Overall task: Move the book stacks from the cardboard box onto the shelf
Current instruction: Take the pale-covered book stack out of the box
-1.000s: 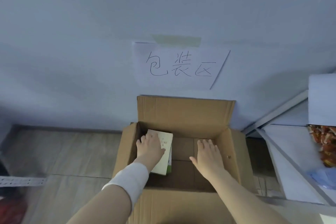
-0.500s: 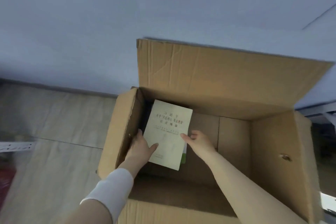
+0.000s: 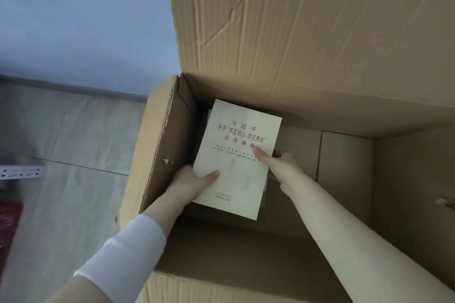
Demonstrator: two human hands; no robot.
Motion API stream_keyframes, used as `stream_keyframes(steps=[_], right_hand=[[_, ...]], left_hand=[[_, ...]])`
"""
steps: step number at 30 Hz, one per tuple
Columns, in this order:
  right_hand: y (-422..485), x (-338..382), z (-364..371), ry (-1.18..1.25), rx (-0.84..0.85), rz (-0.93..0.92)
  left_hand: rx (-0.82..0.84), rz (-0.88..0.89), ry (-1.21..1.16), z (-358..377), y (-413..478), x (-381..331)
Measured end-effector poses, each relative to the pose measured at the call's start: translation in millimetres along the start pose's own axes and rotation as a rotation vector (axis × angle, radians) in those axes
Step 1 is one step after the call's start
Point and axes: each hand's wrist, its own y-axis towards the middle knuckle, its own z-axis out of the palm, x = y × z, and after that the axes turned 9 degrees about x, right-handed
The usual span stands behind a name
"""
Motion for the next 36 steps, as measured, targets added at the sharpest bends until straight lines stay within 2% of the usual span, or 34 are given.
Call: stream_keyframes(steps=[6, 13, 19, 27, 33, 36], right_hand=[[-3, 1, -21, 0.017, 0.116, 0.022], [-9, 3, -36, 0.045, 0.223, -0.002], [-41, 14, -51, 0.096, 0.234, -0.022], [-152, 36, -60, 0.237, 0.155, -0.077], [-266, 60, -48, 0.162, 0.084, -0.182], [-319, 69, -37, 0.111, 0.120, -0.266]], left_hand=[[0.098, -0.014, -0.043, 3, -15, -5], [0.126, 0.055, -0.089, 16, -36, -8], [0.140, 0.127, -0.121, 20, -69, -17], [0.196, 0.216, -0.134, 16, -163, -36], [0.329, 0.272, -0.126, -11, -260, -41], [0.303, 0.345, -0.152, -23, -309, -35]])
